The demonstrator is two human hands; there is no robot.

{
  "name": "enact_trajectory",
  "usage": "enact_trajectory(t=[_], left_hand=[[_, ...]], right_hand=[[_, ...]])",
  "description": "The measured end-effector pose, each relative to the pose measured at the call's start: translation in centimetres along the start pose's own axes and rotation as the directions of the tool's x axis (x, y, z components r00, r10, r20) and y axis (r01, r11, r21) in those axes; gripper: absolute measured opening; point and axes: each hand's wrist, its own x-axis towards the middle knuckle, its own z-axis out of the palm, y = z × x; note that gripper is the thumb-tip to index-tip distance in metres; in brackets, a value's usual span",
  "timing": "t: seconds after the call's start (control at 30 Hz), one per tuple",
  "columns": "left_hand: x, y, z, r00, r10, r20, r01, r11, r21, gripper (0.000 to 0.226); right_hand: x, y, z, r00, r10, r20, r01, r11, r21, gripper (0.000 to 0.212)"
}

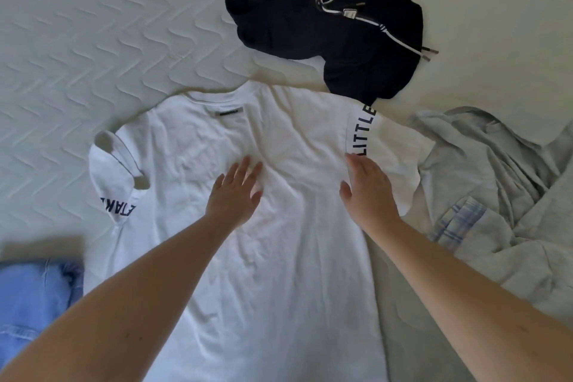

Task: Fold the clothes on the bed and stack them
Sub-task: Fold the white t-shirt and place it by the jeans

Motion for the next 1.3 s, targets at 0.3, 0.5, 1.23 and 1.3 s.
enact_trajectory(t=[0.3,0.5,1.23,1.3], left_hand=[[-5.1,-8.0,2.6,0.993,-0.093,-0.075,0.093,0.996,-0.010,0.065],[-8.0,-16.2,3.0,0.932,-0.257,-0.254,0.221,0.962,-0.161,0.067],[-4.8,-32.4,0.6,0.762,-0.586,-0.275,0.166,0.587,-0.792,0.013],[-6.8,-34.5,1.6,0.655,-0.733,-0.185,0.248,0.439,-0.863,0.015]], right_hand=[[-0.5,-7.9,5.8,0.987,-0.060,0.146,0.057,0.998,0.025,0.061],[0.1,-14.9,8.8,0.970,-0.132,0.205,0.139,0.990,-0.017,0.061],[11.8,-36.3,19.1,0.920,-0.325,0.217,0.347,0.935,-0.071,0.059],[12.4,-37.3,19.9,0.922,-0.315,0.223,0.346,0.932,-0.111,0.060]])
